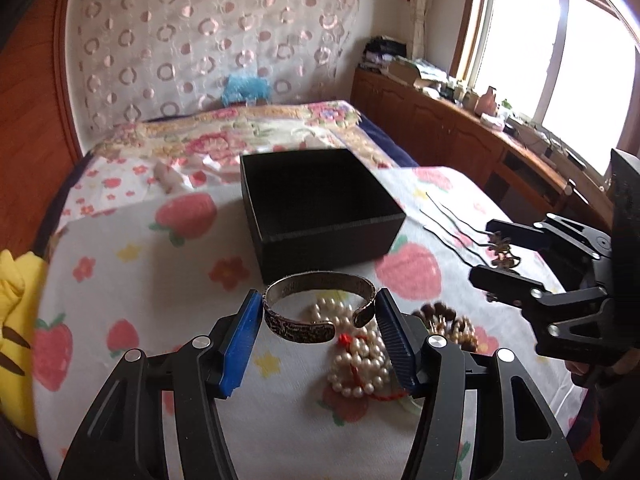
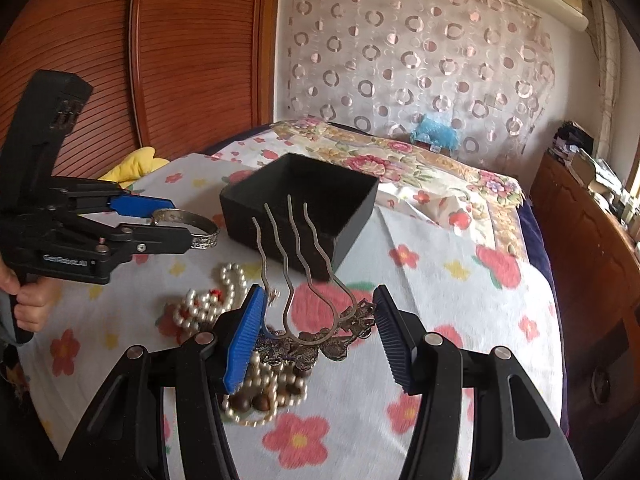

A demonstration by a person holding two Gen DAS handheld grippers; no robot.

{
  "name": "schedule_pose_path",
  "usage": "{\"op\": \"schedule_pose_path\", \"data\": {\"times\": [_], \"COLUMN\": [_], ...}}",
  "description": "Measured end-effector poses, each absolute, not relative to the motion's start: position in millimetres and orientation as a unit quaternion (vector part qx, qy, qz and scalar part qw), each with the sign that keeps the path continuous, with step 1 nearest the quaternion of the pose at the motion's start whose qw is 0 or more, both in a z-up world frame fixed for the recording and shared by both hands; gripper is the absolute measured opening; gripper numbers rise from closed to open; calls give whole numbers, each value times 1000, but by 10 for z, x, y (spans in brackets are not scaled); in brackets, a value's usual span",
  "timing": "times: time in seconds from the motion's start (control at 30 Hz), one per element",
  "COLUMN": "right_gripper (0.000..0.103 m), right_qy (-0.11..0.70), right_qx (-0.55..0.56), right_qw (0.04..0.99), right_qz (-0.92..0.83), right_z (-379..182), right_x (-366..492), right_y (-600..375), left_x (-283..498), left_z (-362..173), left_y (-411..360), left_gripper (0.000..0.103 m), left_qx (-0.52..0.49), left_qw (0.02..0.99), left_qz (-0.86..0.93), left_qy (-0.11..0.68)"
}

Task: Organize jewelry

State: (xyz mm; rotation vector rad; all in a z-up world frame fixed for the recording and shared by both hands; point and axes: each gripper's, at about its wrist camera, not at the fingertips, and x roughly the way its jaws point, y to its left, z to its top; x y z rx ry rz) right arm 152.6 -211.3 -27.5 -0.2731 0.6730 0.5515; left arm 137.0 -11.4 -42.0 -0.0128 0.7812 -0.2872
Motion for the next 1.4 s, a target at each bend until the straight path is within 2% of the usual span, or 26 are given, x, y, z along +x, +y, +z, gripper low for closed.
{"op": "schedule_pose_path", "data": {"times": [0.53,0.6,0.63,0.9,1.17,1.27,1.4], "right_gripper": [58,58,58,58,58,58,58], "right_qy": [320,323,324,330,334,335,338], "right_qx": [-134,-132,-131,-125,-131,-136,-147], "right_qw": [898,898,898,897,891,887,882], "right_qz": [269,269,269,267,277,286,295], "right_z": [-124,-140,-149,-237,-306,-312,-324], "right_x": [2246,2318,2347,2434,2493,2536,2587], "right_y": [-1991,-2010,-2018,-2057,-1947,-1842,-1693], "left_x": [2004,2144,2243,2543,2464,2392,2294], "left_z": [-213,-256,-298,-295,-225,-181,-131], "left_y": [-57,-92,-102,-161,6,144,295], "left_gripper": [54,28,21,21,21,28,30], "left_qx": [-13,-8,-10,-21,-25,-28,-29], "left_qw": [923,921,916,915,920,924,927], "left_qz": [-149,-145,-149,-153,-135,-121,-106], "left_qy": [354,362,373,373,367,362,357]}}
